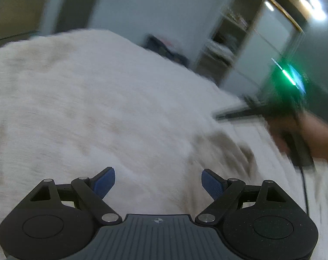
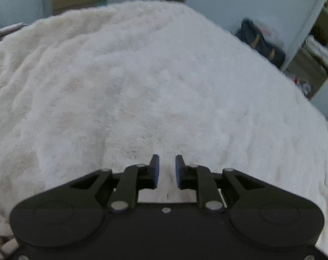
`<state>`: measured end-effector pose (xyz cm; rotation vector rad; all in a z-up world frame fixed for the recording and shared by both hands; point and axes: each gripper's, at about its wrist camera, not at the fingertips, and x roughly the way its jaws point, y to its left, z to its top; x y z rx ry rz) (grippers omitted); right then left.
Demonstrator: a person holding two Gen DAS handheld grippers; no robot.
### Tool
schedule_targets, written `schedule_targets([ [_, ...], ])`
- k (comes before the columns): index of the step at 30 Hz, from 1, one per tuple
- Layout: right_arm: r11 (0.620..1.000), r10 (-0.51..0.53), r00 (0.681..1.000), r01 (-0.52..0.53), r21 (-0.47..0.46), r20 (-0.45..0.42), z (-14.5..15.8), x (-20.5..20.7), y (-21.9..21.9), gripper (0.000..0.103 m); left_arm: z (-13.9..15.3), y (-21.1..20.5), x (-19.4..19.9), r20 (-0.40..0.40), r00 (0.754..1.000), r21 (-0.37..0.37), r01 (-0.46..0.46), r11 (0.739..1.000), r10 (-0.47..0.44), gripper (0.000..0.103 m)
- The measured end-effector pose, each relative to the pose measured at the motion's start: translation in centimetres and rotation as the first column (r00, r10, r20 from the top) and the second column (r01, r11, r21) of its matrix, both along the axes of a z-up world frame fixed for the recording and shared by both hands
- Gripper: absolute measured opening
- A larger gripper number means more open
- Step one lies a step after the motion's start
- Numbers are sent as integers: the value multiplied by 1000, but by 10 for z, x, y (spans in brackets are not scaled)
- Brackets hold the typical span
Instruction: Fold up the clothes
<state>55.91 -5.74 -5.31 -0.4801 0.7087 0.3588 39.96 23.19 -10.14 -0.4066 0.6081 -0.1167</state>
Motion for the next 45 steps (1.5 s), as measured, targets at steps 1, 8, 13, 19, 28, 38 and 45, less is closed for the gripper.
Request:
schedule_targets([
  [1, 1000, 21, 1000, -21, 16, -3, 1, -9, 0, 20, 2, 6, -2, 14, 1000, -11, -24, 1000, 24, 87],
  [8, 961, 228, 968, -208, 181, -102, 0, -137, 42, 50, 5, 52, -19, 41, 983, -109, -173, 979, 178, 90],
  [13, 968, 159, 967, -114, 223, -197, -22, -175, 85, 60, 13, 77, -36, 51, 975, -130, -209, 969, 217, 90],
  [19, 982, 136, 973, -108, 153, -188, -48, -180, 117, 4, 13, 102, -50, 44, 974, -177, -211, 961, 222, 90],
  [28, 633, 414, 856, -516, 577, 311, 108, -212, 52, 4, 14, 153, -84, 79, 950, -204, -280, 938, 301, 90],
  [38, 701, 583, 804, -429, 570, -112, 20, -162, 80, 15, 15, 212, -136, 85, 827, -280, -516, 810, 556, 90],
  [45, 748, 652, 743, -597, 291, -151, -29, -206, 117, 25, 12, 228, -147, 51, 817, -341, -527, 779, 575, 90],
])
